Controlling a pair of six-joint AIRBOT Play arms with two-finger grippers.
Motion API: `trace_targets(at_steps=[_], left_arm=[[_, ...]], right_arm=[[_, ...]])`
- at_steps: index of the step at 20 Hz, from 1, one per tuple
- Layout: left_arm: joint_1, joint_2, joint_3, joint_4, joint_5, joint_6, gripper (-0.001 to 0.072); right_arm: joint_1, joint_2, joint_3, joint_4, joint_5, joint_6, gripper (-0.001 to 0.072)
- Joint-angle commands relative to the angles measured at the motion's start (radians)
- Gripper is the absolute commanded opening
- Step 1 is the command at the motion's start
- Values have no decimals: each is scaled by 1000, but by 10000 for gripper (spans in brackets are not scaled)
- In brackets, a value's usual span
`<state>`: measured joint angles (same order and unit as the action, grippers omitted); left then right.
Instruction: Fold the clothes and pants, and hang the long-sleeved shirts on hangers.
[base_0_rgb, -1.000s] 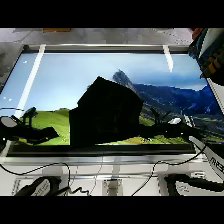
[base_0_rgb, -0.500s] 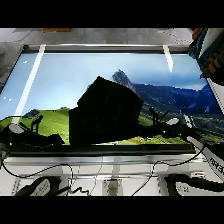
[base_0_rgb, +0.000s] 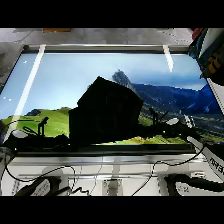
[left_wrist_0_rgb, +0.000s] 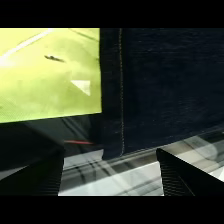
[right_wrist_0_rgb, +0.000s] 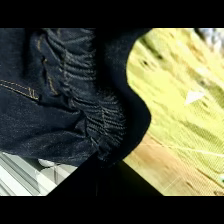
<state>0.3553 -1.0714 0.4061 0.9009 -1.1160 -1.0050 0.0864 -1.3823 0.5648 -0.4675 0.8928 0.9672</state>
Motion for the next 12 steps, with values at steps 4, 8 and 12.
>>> trace_targets(at_steps=[4, 8, 12], left_arm=[[-165, -1, -19, -19, 97, 26, 479], [-253, -1, -19, -17, 165, 26, 460], [-254, -1, -16, -19, 182, 26, 11]], right_arm=[[1, 0, 0, 0, 8, 0, 37], [1, 0, 0, 0, 28, 0, 37], [1, 11, 1, 1, 60, -1, 37]])
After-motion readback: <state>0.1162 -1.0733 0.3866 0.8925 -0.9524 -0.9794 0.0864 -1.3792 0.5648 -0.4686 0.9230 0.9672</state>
